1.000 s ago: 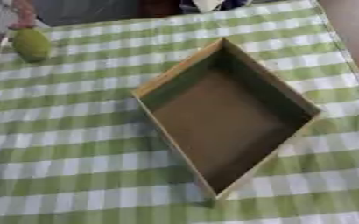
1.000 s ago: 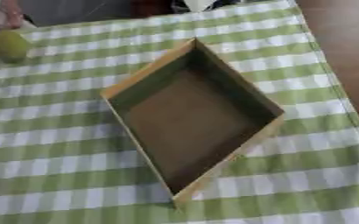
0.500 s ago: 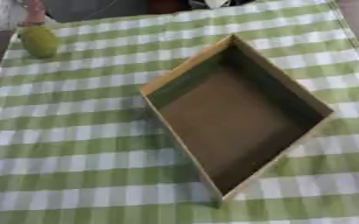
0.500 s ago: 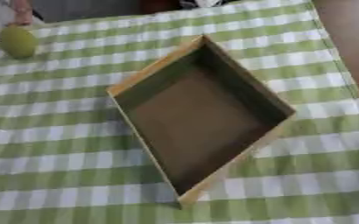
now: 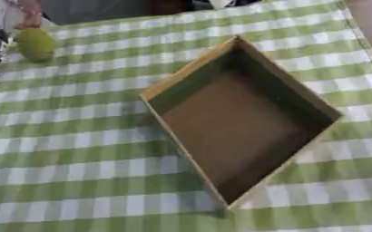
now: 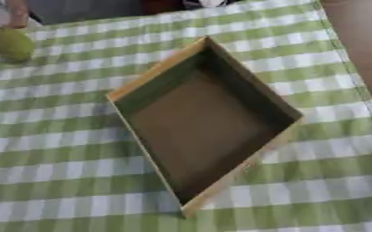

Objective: Pick up objects on the table and place them in the box.

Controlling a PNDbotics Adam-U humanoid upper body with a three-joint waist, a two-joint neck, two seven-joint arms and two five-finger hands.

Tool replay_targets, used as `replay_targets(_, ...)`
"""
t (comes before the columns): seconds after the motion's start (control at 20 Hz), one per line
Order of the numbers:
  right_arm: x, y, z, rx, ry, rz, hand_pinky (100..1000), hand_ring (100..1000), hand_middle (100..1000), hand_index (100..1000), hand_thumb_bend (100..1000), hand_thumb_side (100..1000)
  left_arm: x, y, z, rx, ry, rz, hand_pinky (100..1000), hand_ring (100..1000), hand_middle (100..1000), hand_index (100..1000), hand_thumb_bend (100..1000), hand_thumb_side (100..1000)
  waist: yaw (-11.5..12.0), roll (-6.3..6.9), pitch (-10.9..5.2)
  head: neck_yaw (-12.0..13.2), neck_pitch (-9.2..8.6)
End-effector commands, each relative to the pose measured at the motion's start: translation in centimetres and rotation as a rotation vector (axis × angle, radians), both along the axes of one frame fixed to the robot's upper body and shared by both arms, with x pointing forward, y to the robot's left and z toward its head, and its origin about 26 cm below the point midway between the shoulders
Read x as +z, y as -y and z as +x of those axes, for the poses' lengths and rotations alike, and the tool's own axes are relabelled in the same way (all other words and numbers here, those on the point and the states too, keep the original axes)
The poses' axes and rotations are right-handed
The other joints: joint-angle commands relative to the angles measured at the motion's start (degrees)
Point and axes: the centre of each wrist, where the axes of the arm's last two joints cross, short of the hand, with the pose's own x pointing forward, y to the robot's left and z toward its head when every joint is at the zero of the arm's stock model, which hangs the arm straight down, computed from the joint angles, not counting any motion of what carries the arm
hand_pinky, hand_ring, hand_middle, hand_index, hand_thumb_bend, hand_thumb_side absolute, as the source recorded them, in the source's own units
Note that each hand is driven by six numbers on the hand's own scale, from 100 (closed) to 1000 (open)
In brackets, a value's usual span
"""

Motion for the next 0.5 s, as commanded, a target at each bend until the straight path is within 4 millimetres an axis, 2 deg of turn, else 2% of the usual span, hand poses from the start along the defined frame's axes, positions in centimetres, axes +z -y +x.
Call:
replay_targets(0.05, 1.1, -0.3, -0.4, 0.007, 0.033, -0.017, 821, 776, 565, 720, 100, 409, 1.1, -0.6, -0.4, 0.006, -0.006, 0.038, 1000, 1000, 943, 996, 100, 643, -0.48, 0.0, -1.09, 1.07, -0.68)
replay_targets(0.2, 1.3, -0.4, -0.5, 0.011, 0.038, -0.015, 821, 775, 565, 719, 100, 409, 0.3, -0.6, -0.6, 0.012, -0.041, 0.049, 1000, 1000, 940, 993, 100, 647, -1.29, 0.3, -1.02, 1.92, -0.77)
replay_targets(0.35, 1.3, -0.5, -0.5, 0.014, 0.038, -0.014, 822, 776, 564, 719, 100, 415, -0.8, -0.9, -1.1, 0.021, -0.107, 0.069, 1000, 1000, 916, 969, 100, 602, -1.65, 0.55, -0.94, 2.32, -0.72)
replay_targets(0.4, 1.3, -0.5, -0.5, 0.015, 0.037, -0.014, 822, 776, 564, 719, 100, 418, -1.1, -1.0, -1.4, 0.023, -0.138, 0.08, 1000, 1000, 916, 969, 100, 584, -1.66, 0.62, -0.92, 2.36, -0.68)
replay_targets(0.5, 1.3, -0.5, -0.5, 0.015, 0.035, -0.014, 822, 777, 564, 719, 100, 422, -1.7, -1.3, -2.0, 0.033, -0.186, 0.098, 1000, 1000, 919, 971, 100, 489, -1.6, 0.74, -0.87, 2.33, -0.59)
